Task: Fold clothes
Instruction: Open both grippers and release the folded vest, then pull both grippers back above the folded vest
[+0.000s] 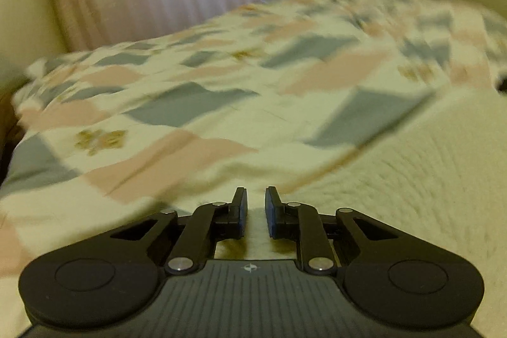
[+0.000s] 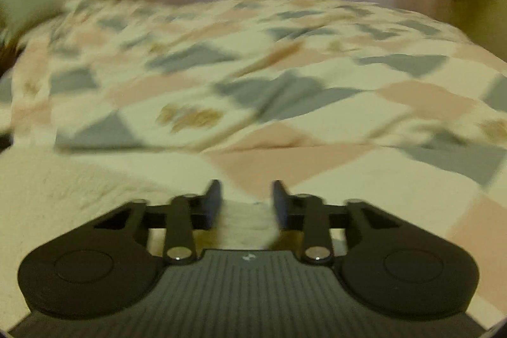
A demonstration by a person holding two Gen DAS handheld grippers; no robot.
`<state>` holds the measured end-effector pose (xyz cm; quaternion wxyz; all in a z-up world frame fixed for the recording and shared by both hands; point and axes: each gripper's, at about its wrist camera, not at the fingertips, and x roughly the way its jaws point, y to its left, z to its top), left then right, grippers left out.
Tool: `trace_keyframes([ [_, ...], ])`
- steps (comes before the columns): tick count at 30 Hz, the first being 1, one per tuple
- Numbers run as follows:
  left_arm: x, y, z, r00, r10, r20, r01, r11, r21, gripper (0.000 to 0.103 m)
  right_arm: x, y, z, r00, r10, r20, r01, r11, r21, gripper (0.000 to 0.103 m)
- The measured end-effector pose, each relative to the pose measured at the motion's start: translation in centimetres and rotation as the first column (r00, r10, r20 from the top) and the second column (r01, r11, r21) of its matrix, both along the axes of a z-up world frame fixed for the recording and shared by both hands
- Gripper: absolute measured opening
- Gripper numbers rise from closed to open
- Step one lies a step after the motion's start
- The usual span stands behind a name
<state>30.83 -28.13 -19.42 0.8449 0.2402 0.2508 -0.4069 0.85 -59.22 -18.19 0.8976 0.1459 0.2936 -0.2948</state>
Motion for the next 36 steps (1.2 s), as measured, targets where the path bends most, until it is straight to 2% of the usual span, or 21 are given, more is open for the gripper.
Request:
trace_keyframes([
  [2, 0.4, 1.9, 1.6, 0.998, 0.057, -0.015, -0.058, 0.997, -0.058, 0.008, -2.1, 0.9, 1.3, 0.998, -0.003, 0.061, 0.006, 0.999, -0.035, 0.025],
  [5, -1.1, 3.7, 3.1, 0.999, 0.022, -0.034, -0.026, 0.992, -0.122, 0.008, -3.8, 3.2, 1.9, 0.99, 0.078, 0.119, -0.075, 0.997, -0.034, 0.025],
  [7, -2.0, 3.2, 2.5, 0.999, -0.016, -0.033, 0.013, 0.995, -0.096, 0.014, -3.3, 4.1, 0.5, 0.988, 0.126, 0.084, -0.127, 0.992, 0.007, 0.021],
  [9, -2.1, 2.0, 0.6, 0.999, 0.002, -0.032, -0.002, 1.0, -0.003, 0.013, -2.8, 4.5, -1.4, 0.996, 0.093, -0.017, -0.093, 0.996, 0.007, 0.02],
  [10, -1.9, 1.9, 0.2, 0.999, 0.021, -0.045, -0.021, 1.0, 0.007, 0.013, -2.7, 4.8, -2.1, 0.996, 0.074, -0.051, -0.074, 0.997, 0.005, 0.02],
  [11, -1.8, 1.9, -0.3, 0.997, 0.042, -0.059, -0.041, 0.999, 0.014, 0.013, -3.2, 5.3, -1.6, 0.998, 0.05, -0.044, -0.05, 0.999, -0.009, 0.021],
  [14, -3.1, 3.2, 1.4, 0.995, 0.09, -0.044, -0.09, 0.996, -0.003, 0.014, -4.7, 8.2, 0.8, 0.997, 0.03, -0.07, -0.041, 0.987, -0.155, 0.023],
  [16, -4.5, 4.7, 3.0, 0.993, 0.111, -0.039, -0.112, 0.994, -0.021, 0.014, -6.4, 10.5, 2.5, 0.998, 0.056, -0.033, -0.061, 0.981, -0.182, 0.027],
  [19, -8.2, 7.3, 4.9, 0.994, 0.106, -0.041, -0.109, 0.991, -0.073, 0.014, -9.3, 14.3, 3.6, 0.991, 0.131, 0.031, -0.126, 0.983, -0.131, 0.029],
  [22, -12.5, 9.6, 5.1, 0.994, 0.088, -0.063, -0.095, 0.99, -0.107, 0.017, -11.5, 18.1, 2.7, 0.983, 0.181, 0.031, -0.178, 0.981, -0.079, 0.029],
  [25, -15.1, 10.5, 2.7, 0.985, 0.116, -0.127, -0.124, 0.991, -0.055, 0.018, -12.1, 19.7, 0.0, 0.987, 0.145, -0.062, -0.146, 0.989, 0.0, 0.028],
  [26, -15.6, 10.6, 1.9, 0.98, 0.149, -0.133, -0.153, 0.988, -0.018, 0.018, -12.4, 19.8, -0.2, 0.991, 0.122, -0.055, -0.12, 0.992, 0.027, 0.028],
  [27, -16.1, 10.6, 2.1, 0.975, 0.177, -0.134, -0.179, 0.984, -0.004, 0.018, -12.7, 20.0, -0.1, 0.994, 0.102, -0.046, -0.1, 0.994, 0.045, 0.028],
  [30, -17.8, 10.7, 3.3, 0.961, 0.242, -0.133, -0.242, 0.97, 0.015, 0.018, -13.1, 20.6, 1.7, 0.996, 0.092, 0.001, -0.092, 0.996, 0.024, 0.029],
  [32, -18.8, 10.7, 4.8, 0.957, 0.258, -0.131, -0.26, 0.966, -0.001, 0.024, -13.1, 20.9, 2.7, 0.995, 0.095, 0.031, -0.095, 0.995, 0.01, 0.031],
  [33, -19.2, 10.6, 5.0, 0.958, 0.258, -0.128, -0.26, 0.966, -0.002, 0.03, -13.0, 21.0, 2.7, 0.995, 0.089, 0.036, -0.09, 0.996, 0.012, 0.038],
  [34, -19.6, 10.5, 5.2, 0.958, 0.257, -0.125, -0.259, 0.966, -0.002, 0.032, -12.7, 20.9, 2.2, 0.996, 0.082, 0.022, -0.083, 0.996, 0.026, 0.046],
  [36, -19.8, 10.1, 4.6, 0.948, 0.295, -0.12, -0.289, 0.955, 0.06, 0.031, -11.8, 20.2, 0.9, 0.997, 0.07, -0.028, -0.067, 0.995, 0.076, 0.045],
])
